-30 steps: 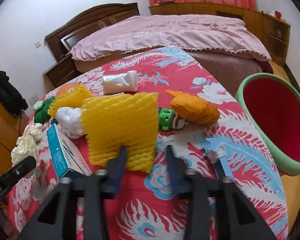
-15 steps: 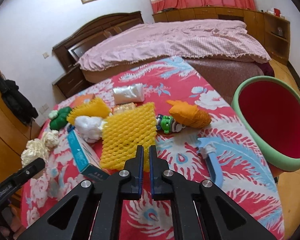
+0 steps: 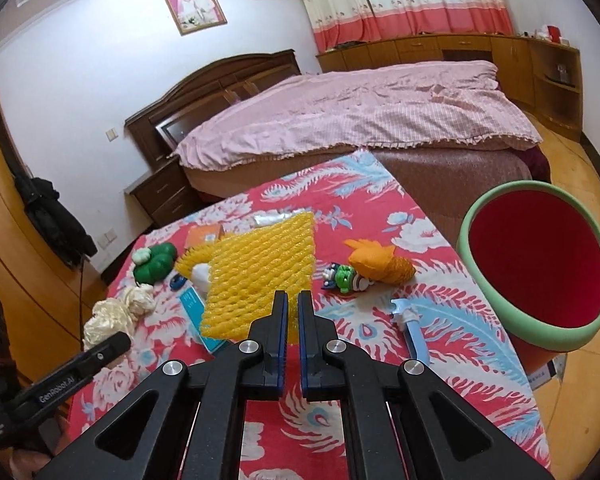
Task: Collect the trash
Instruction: 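Grasp the yellow foam net sleeve with the right tool while the left tool holds the paper, then carry both items over the red bucket and open both tools to drop them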
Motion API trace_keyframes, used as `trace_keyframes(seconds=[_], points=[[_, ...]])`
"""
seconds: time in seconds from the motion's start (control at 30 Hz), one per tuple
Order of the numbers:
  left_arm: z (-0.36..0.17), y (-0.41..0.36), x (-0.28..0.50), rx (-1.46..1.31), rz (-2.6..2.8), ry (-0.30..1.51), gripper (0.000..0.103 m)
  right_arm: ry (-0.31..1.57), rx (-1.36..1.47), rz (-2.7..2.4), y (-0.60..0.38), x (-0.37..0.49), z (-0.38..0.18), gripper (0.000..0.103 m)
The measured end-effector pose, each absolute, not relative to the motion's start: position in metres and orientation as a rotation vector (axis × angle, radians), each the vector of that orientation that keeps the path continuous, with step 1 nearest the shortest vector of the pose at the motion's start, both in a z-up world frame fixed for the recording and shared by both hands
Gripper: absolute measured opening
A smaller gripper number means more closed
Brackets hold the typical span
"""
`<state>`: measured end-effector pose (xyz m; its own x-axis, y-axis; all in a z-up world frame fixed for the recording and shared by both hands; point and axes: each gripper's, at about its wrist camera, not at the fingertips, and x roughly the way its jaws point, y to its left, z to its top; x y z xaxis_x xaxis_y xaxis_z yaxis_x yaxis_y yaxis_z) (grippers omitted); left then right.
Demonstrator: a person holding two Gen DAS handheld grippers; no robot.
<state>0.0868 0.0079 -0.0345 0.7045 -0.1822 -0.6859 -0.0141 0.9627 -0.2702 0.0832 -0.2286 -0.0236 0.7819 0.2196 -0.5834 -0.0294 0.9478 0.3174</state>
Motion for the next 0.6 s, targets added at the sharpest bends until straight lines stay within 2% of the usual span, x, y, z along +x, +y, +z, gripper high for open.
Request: trace_keyframes(seconds=[0.27,0.6], points=[[-0.039,0.008,0.090,-0.269,-0.094,0.796,0.045,0.648,0.282,0.161,-0.229,0.086,-0.023,0.008],[-0.035,0.002,0.093,-0.253,-0.100,0.799,0.045,0.627,0.267,0.156,-0.230,0.085,-0.020,0.005]])
